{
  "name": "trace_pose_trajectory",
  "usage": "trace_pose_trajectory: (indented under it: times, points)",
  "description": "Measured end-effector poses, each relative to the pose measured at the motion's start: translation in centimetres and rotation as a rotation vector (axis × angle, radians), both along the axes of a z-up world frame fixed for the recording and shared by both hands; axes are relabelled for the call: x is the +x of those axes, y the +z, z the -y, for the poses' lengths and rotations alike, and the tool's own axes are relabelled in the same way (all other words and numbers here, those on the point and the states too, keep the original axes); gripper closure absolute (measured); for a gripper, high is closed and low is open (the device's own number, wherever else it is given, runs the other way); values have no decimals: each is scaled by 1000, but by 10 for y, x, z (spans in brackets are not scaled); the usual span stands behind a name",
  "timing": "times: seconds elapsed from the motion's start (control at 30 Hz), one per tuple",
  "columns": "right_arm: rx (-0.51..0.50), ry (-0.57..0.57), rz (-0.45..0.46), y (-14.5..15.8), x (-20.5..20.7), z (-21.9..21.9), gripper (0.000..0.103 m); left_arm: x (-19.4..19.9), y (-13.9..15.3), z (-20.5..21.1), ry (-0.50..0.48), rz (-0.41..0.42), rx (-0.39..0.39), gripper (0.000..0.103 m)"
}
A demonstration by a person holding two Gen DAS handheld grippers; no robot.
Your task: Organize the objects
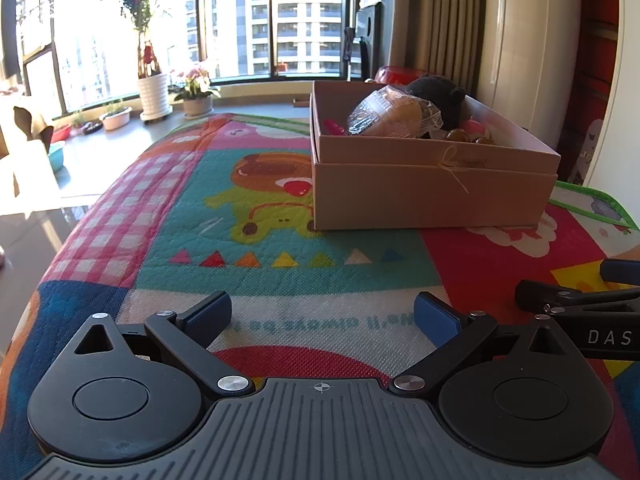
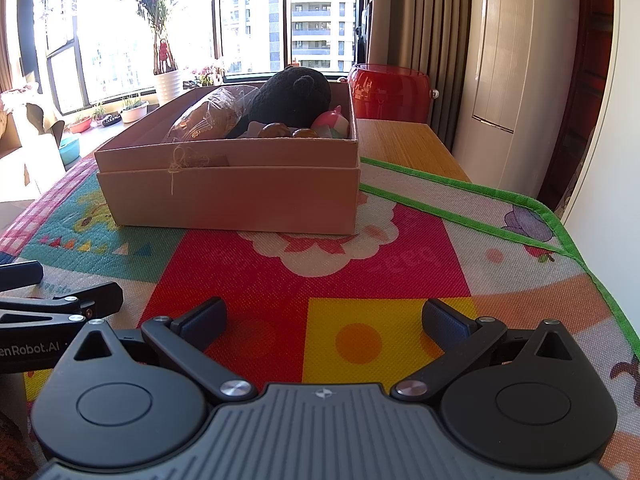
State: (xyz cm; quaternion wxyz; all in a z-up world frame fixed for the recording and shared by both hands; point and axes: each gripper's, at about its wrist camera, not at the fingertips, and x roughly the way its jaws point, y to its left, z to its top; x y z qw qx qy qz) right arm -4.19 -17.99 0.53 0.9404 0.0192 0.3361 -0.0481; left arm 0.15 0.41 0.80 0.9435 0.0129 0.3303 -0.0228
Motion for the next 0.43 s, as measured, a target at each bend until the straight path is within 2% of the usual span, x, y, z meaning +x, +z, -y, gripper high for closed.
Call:
trace_pose_trajectory:
  times: [0.43]
  points:
    - [-2, 0, 0, 0, 0, 0, 0, 1, -1, -1, 1, 2, -2, 2]
